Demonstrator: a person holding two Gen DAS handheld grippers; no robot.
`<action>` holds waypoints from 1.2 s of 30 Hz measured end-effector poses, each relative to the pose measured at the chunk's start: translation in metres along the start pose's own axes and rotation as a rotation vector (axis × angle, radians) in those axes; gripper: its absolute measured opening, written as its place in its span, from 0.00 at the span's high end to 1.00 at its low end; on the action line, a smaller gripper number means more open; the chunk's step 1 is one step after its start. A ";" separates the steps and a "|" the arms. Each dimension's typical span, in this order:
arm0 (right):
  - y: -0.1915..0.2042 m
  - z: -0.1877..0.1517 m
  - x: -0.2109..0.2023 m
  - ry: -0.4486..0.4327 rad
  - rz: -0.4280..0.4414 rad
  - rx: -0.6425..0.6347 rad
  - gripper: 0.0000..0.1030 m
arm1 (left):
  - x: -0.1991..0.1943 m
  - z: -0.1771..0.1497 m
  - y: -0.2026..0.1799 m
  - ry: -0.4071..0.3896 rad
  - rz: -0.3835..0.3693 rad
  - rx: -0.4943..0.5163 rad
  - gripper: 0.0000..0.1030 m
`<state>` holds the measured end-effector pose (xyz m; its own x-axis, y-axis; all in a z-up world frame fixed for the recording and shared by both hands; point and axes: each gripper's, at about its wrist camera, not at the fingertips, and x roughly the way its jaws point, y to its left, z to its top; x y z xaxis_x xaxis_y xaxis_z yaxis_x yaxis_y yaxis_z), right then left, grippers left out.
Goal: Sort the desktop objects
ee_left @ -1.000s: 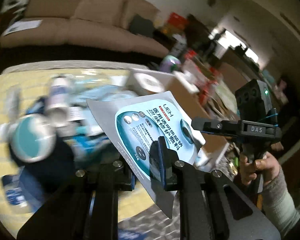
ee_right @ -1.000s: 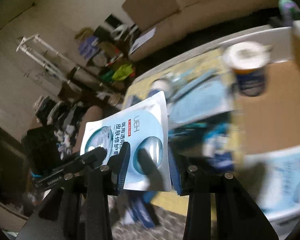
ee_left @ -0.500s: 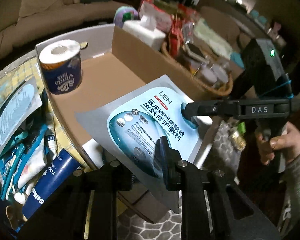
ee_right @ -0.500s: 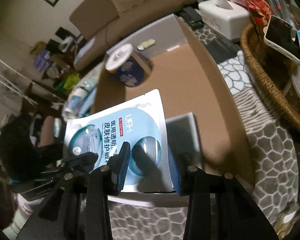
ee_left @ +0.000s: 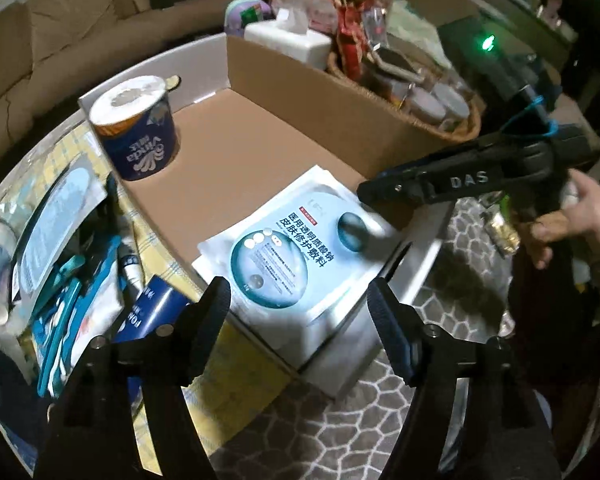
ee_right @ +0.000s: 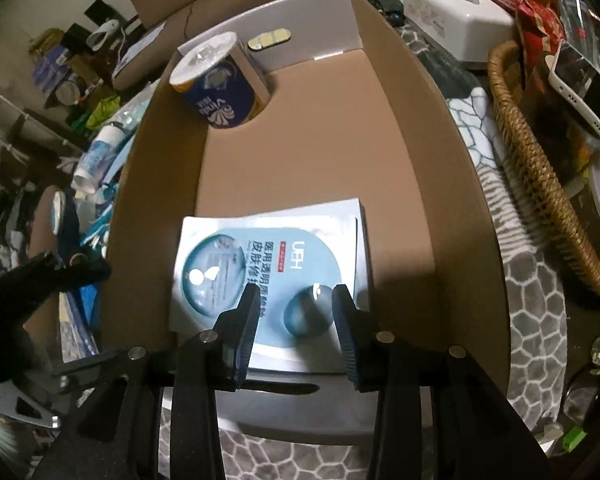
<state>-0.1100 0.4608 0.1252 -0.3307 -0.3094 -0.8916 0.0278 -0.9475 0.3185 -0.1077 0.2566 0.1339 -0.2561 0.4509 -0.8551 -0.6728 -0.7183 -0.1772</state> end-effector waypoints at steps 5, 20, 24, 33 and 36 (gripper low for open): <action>0.009 0.010 -0.001 -0.005 -0.028 0.003 0.60 | -0.028 -0.002 0.020 -0.056 -0.029 -0.057 0.34; 0.109 0.059 -0.011 -0.133 0.094 -0.069 0.48 | -0.105 -0.043 0.156 -0.205 0.102 -0.262 0.10; 0.157 0.079 0.003 -0.114 0.179 -0.098 0.45 | -0.099 -0.061 0.189 -0.204 0.137 -0.287 0.10; 0.220 0.138 0.062 -0.046 0.167 -0.120 0.32 | -0.080 -0.073 0.212 -0.224 0.101 -0.281 0.10; 0.231 0.166 0.081 -0.028 0.112 -0.157 0.29 | -0.075 -0.072 0.210 -0.241 0.036 -0.284 0.09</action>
<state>-0.2872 0.2300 0.1802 -0.3433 -0.4130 -0.8435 0.2116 -0.9091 0.3589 -0.1797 0.0341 0.1260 -0.4545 0.5101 -0.7302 -0.4498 -0.8390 -0.3062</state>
